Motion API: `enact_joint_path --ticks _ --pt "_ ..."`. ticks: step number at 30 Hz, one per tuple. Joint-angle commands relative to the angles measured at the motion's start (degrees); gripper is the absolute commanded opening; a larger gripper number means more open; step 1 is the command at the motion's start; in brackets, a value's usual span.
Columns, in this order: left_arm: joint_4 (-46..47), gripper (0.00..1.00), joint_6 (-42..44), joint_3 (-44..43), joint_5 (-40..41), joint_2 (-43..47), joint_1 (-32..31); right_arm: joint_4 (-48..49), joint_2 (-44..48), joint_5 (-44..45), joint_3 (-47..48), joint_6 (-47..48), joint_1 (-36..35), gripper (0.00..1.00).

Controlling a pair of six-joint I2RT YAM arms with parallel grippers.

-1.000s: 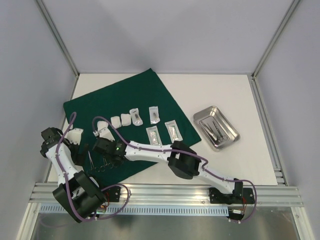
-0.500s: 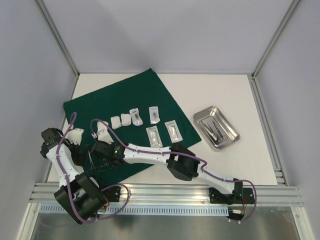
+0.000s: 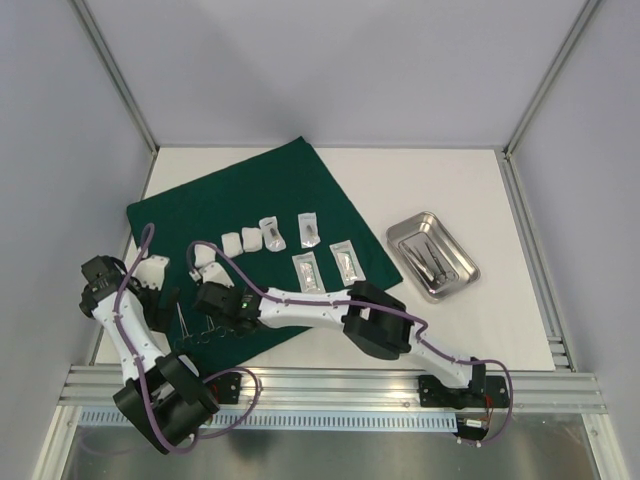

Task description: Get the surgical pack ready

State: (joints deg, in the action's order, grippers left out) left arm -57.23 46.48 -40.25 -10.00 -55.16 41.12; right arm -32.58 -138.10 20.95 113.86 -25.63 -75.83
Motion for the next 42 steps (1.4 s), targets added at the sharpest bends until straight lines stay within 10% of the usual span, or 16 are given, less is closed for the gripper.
enact_joint_path --ticks 1,22,42 --pt "-1.7 0.99 1.6 -2.5 -1.8 1.2 0.4 4.3 5.8 -0.1 -2.1 1.5 0.8 0.01" --pt "-8.5 0.99 5.9 -4.7 -8.4 2.6 0.4 9.4 26.0 -1.6 -20.9 11.0 12.0 0.0" --pt "-13.2 0.96 3.7 -19.3 -21.7 -10.6 -2.5 8.3 64.9 -13.6 -63.3 39.0 57.4 0.0"
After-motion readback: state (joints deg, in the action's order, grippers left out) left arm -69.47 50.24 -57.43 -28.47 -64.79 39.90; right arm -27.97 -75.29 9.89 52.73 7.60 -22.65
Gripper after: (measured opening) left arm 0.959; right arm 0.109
